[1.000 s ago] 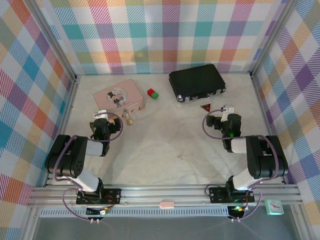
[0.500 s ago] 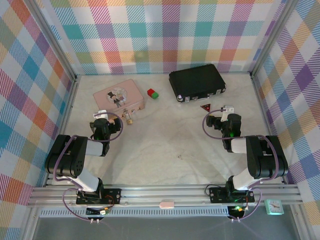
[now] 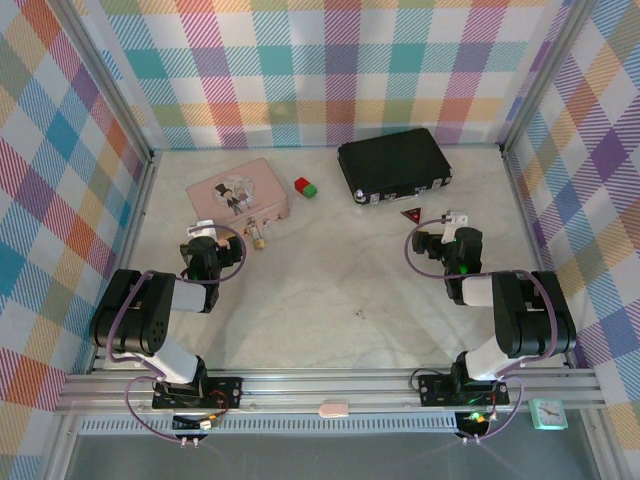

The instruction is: Unlock the padlock with the key

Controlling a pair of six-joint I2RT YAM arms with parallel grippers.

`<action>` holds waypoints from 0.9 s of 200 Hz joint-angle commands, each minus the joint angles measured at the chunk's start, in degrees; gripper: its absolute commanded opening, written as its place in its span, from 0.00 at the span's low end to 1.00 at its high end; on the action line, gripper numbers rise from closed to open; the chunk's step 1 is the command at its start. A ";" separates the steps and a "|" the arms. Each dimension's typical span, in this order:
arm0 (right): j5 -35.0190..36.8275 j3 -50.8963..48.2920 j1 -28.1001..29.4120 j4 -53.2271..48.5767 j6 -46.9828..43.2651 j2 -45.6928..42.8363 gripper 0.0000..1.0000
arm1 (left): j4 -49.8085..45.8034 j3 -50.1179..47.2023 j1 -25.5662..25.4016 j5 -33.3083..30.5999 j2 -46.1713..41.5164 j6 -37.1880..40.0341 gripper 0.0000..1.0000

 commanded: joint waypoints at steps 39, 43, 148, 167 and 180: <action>5.94 7.73 4.88 -20.48 -1.51 -12.20 0.99 | -12.13 3.62 -2.94 -8.07 -13.57 0.89 1.00; 5.62 8.75 5.18 -22.26 -0.46 -12.83 1.00 | -13.25 3.76 -3.30 -9.62 -15.16 0.10 1.00; -1.24 33.82 34.37 -73.83 11.84 -6.62 0.85 | -28.66 3.61 -13.26 4.38 -24.51 -34.40 0.98; -1.65 38.29 40.04 -80.89 11.93 -1.48 0.80 | -29.70 3.66 -15.13 2.64 -23.26 -35.27 0.98; -1.04 41.88 42.91 -86.55 13.06 2.47 0.75 | -31.75 4.76 -15.24 1.88 -22.45 -35.48 0.99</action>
